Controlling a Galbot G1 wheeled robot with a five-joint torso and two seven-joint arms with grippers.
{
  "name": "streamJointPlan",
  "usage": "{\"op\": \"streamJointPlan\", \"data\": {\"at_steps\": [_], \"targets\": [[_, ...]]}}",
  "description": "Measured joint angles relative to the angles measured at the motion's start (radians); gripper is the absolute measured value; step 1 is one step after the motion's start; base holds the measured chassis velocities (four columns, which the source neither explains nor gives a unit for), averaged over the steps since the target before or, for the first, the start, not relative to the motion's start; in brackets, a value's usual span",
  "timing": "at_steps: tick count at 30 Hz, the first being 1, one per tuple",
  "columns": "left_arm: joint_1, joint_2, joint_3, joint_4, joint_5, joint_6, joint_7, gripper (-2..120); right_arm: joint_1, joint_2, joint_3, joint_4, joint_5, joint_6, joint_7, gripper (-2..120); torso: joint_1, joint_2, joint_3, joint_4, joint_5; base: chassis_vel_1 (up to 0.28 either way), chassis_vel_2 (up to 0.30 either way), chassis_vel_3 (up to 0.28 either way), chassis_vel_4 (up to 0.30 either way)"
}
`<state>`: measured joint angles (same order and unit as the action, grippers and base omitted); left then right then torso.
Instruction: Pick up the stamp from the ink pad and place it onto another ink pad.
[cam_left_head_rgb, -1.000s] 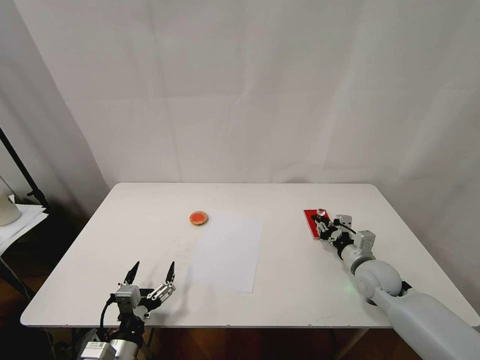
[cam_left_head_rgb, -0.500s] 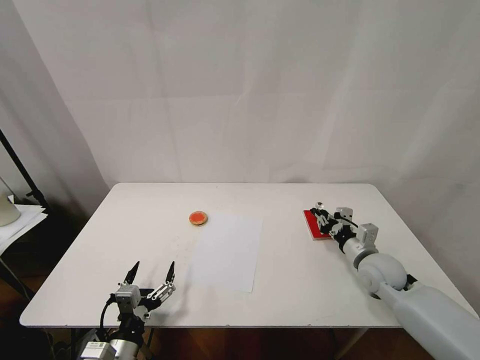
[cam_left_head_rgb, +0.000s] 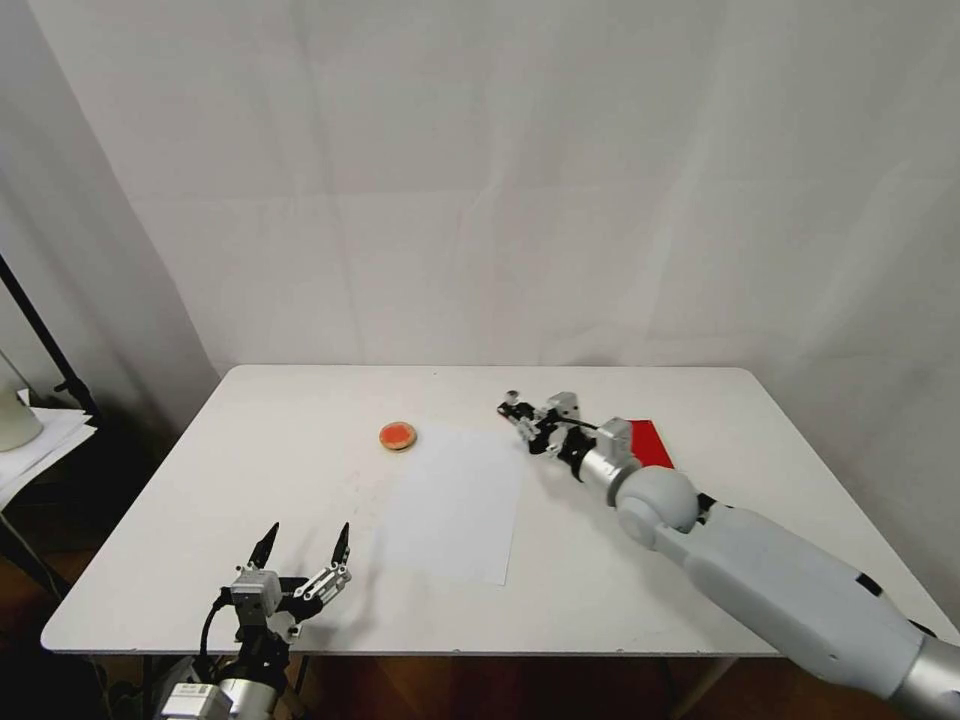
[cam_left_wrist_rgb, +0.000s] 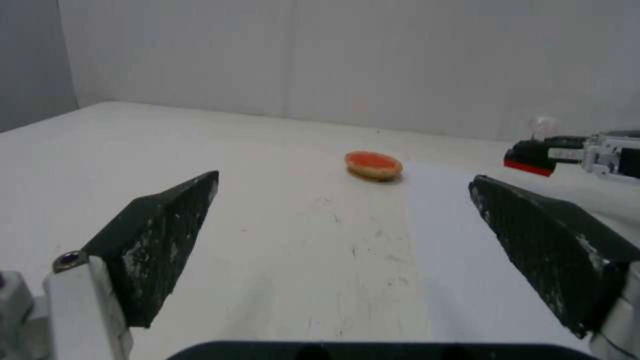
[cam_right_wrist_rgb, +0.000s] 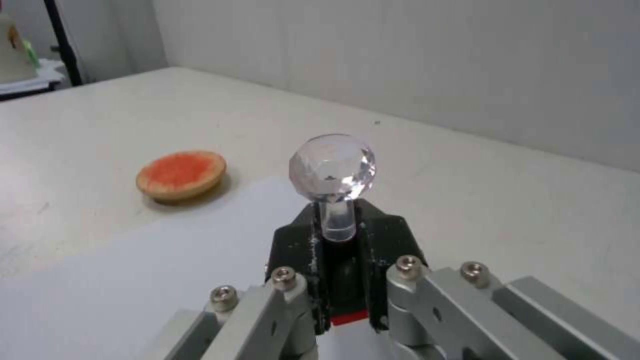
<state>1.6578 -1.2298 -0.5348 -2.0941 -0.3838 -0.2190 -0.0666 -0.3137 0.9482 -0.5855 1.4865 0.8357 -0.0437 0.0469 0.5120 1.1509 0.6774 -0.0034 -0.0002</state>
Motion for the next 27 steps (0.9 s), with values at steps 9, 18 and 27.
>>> {"op": "streamJointPlan", "data": {"at_steps": [9, 18, 27], "targets": [[0.000, 0.000, 0.000, 0.000, 0.000, 0.000, 0.000, 100, 0.016, 0.031, -0.075, -0.027, 0.024, -0.038, 0.052, 10, 0.000, 0.000, 0.000, -0.0005, -0.0001, 0.000, 0.000, 0.000, 0.000], [0.000, 0.000, 0.000, 0.000, 0.000, 0.000, 0.000, 100, -0.002, 0.022, -0.067, -0.015, 0.051, -0.023, 0.062, 10, 0.000, 0.000, 0.000, -0.0005, 0.0001, 0.000, 0.000, 0.000, 0.000], [0.000, 0.000, 0.000, 0.000, 0.000, 0.000, 0.000, 100, 0.143, 0.071, -0.112, -0.027, 0.131, -0.015, 0.062, 10, 0.000, 0.000, 0.000, -0.0003, 0.0001, 0.000, 0.000, 0.000, 0.000]]}}
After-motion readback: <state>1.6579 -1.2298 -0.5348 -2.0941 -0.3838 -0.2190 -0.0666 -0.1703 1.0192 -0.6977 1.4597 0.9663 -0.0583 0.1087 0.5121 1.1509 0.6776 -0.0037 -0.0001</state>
